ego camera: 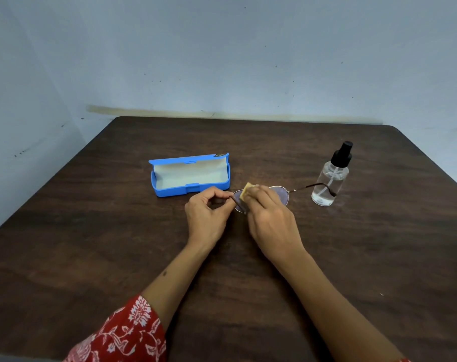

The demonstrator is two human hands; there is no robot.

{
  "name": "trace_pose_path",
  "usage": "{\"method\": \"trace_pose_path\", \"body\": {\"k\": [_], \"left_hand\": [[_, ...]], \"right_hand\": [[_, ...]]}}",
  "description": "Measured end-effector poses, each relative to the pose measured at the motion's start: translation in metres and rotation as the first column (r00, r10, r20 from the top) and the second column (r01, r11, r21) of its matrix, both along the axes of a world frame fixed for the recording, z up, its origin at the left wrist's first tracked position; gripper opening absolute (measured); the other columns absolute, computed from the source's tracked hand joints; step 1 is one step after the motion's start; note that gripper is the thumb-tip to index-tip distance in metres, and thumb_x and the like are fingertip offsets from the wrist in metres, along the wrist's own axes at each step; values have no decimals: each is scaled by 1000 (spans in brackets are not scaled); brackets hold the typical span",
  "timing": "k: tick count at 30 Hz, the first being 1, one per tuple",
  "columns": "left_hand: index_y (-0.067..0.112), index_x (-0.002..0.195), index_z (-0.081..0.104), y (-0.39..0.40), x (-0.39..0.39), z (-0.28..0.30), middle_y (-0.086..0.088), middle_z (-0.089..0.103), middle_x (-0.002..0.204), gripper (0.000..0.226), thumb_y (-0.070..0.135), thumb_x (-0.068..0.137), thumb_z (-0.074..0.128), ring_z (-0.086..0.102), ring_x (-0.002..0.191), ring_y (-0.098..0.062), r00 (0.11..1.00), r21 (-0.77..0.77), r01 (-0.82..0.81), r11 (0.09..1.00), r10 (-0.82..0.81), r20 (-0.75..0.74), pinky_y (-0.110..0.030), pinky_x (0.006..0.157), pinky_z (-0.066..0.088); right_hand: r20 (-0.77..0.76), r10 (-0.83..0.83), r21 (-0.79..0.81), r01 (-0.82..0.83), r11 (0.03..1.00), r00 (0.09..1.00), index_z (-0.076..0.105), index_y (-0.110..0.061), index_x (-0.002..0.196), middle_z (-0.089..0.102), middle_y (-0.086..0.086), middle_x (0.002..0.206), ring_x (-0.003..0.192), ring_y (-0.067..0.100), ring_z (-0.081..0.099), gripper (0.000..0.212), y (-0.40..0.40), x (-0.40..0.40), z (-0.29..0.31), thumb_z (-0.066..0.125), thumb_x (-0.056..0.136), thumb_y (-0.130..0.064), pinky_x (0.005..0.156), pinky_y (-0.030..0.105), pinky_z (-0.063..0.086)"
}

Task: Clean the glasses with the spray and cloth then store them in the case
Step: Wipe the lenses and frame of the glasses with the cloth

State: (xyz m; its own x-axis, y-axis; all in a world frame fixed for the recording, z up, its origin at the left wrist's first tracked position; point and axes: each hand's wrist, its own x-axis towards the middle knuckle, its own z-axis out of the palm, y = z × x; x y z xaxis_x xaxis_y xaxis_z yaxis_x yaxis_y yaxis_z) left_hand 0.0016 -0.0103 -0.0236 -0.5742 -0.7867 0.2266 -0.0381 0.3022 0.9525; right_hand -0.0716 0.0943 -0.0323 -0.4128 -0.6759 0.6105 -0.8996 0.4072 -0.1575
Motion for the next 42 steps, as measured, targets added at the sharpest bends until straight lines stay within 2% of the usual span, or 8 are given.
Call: {"method": "trace_pose_path", "body": {"k": [11,16,20,24,29,32,37,42], "left_hand": [[23,68,68,0,-1,-1,6,72,75,21,4,71,76,68,73,-6,1000,10,-28,1000,28,3,-25,75,56],[19,68,69,0,-1,-1,6,72,73,15,7,71,76,67,70,-3,999,5,-51,999,51,8,-23,73,55],[26,59,62,0,0,0,5,71,70,29,2,71,73,67,70,-7,995,18,-100,995,100,-2,-25,72,55],[28,54,57,-4,-1,1,2,68,66,36,0,71,73,65,68,-11,985,72,-164,984,167,-42,-26,70,53],[15,65,67,-7,-2,0,7,67,64,18,0,71,73,63,62,-2,988,104,-133,986,140,-60,-20,66,53],[7,76,72,-6,-3,-1,6,71,73,7,1,73,74,66,68,-1,996,62,-60,996,64,-67,-18,69,55],[3,81,73,-6,-3,-2,4,72,76,7,2,75,74,66,68,1,996,50,6,999,-2,-89,-13,68,52],[5,80,72,-5,-4,-2,-9,73,80,5,1,76,73,71,78,-18,988,246,61,967,-22,-156,-28,71,59]], "right_hand": [[24,-47,17,46,999,999,71,-4,99,69,6,104,101,21,64,39,1,-1,0,39,78,-11,77,24,52],[35,24,18,-24,1000,999,73,-9,92,70,0,93,88,19,65,39,1,13,2,39,73,-15,59,24,51],[109,132,-119,-119,986,985,72,-10,84,70,0,87,84,18,63,28,8,12,1,47,72,-13,71,28,52],[234,15,-338,66,939,972,72,-11,75,70,-2,81,78,17,64,15,24,-2,8,58,70,-7,73,22,48],[461,-261,-226,396,890,848,72,-10,80,70,0,90,90,20,62,18,38,-23,8,57,79,-2,73,20,40],[467,-292,-131,392,911,834,71,-5,90,67,5,101,99,24,58,21,36,-30,3,52,83,0,77,27,40],[454,-278,-111,363,925,847,68,-3,89,65,8,98,96,26,55,21,33,-31,-2,46,87,-2,75,32,41],[429,-286,-133,372,919,857,69,-2,95,65,5,108,103,25,55,23,34,-32,-3,49,85,3,75,24,36]]}}
